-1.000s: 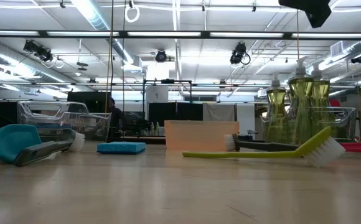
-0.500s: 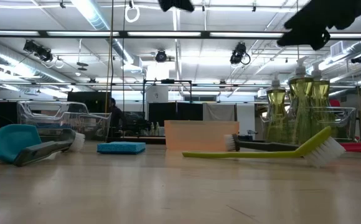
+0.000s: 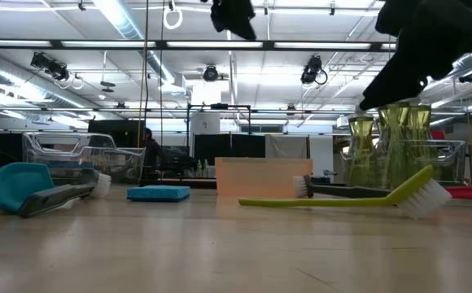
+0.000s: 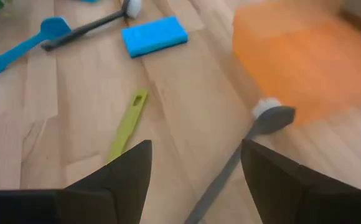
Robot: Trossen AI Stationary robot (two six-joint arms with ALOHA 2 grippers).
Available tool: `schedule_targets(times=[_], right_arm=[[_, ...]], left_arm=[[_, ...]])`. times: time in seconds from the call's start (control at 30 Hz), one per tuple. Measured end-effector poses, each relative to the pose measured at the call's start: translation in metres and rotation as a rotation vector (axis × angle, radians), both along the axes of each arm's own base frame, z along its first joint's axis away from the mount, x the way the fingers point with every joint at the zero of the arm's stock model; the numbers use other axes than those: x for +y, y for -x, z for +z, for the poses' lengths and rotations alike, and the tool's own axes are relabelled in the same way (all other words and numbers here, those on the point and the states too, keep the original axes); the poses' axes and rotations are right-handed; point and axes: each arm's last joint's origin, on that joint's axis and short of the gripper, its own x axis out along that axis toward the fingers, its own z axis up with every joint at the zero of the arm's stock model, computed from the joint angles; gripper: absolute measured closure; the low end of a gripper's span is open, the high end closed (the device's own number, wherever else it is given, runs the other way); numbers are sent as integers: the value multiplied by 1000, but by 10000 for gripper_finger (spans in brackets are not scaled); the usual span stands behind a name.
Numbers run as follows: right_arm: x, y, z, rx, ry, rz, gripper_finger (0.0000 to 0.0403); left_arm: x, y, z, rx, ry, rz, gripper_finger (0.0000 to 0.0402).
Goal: Pick & Place Kitchen Sink Supplies
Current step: Put the gray dish brush into the orange bin
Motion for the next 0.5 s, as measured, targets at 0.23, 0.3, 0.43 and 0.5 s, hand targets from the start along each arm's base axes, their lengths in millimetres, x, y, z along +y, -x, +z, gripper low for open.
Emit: schedule_targets(times=[0.23, 0.3, 0.43, 0.5], right_arm=[[1, -9, -18, 68, -38, -62, 154], [2, -11, -22, 76, -52, -83, 154], [3, -14, -30, 101, -60, -108, 154], [4, -15, -35, 120, -61, -120, 154]], left_arm=[[0, 6, -10, 116, -2, 23, 138], [0, 9, -11, 151, -2, 26, 138], [-2, 12, -13, 182, -4, 21, 138], [-2, 12, -13, 183, -7, 16, 138]])
